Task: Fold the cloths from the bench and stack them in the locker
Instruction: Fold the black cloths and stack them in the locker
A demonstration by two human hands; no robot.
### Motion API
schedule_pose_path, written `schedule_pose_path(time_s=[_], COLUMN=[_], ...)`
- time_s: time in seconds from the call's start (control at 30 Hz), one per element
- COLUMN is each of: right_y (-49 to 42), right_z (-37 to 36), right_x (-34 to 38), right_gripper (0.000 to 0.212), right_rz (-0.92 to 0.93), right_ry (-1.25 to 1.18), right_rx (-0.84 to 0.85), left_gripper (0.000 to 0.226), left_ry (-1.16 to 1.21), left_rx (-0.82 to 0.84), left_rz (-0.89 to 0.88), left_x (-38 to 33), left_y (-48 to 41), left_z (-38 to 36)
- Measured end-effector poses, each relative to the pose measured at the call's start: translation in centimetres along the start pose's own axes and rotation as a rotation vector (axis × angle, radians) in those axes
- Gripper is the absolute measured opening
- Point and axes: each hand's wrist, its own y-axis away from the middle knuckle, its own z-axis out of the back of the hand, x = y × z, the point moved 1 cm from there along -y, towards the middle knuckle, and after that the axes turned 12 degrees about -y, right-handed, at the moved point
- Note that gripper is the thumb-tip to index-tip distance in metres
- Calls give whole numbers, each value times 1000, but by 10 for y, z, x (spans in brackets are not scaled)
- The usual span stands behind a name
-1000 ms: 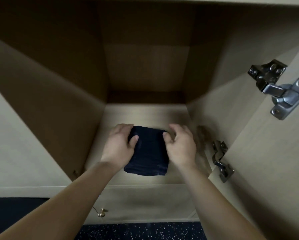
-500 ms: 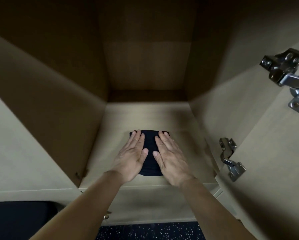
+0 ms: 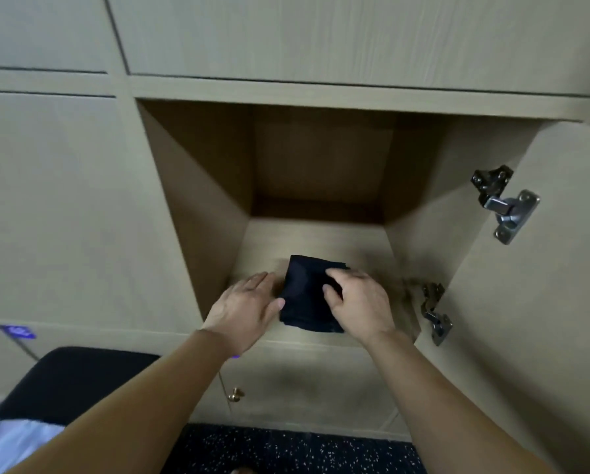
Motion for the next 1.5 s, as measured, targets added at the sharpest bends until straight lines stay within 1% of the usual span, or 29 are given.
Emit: schedule_pose_path(time_s=[0.07,0.2,0.3,0.47,0.5,0.57,0.6,0.67,0.8,0.9,1.0,1.1,1.27,1.33,1.4,1.5], right_y=[17,58,89,135,143,156,162,174,197,215,232,243,253,253,250,245], right_z=[10,21,16,-3,-7,-16,-22,-34,-61,-83,-102,-124,-153,-164,-175,-191], right_x=[21,65,102,156,166,187,198,218,256,283,307,325,339,341,341,341], right_gripper=[41,38,40,35,34,35,36,38,42,36,31,22,31,29,22,39], right_rz=[11,58,105,209,231,273,292,326,390,440,493,517,492,464,429,339], right_ry=[5,-7,3,-3,-11,-35,-49,-54,-53,-47,-26,-20,-58,-65,-67,-73], right_rx=[23,92,145,200,212,243,256,286,355,414,471,525,596,619,626,616], left_gripper=[65,67,68,65,66,79,79,60,43,58,58,60,57,54,51,42], left_ry=[-28,-65,-58,-112,-106,-69,-56,-56,-54,-56,-63,-48,-31,-17,-15,3], left_rx=[14,35,32,25,28,19,7,0,-8,-4,-29,-22,-19,-32,-56,-99], left_rz=[48,109,175,323,354,412,443,516,654,728,795,862,921,924,920,905], left_x=[6,18,30,51,55,63,69,84,116,133,150,164,181,188,197,206], left_y=[29,91,141,223,240,274,292,326,394,439,474,501,522,519,510,488], left_z=[13,33,44,53,55,61,63,61,57,54,47,35,13,5,-4,-14])
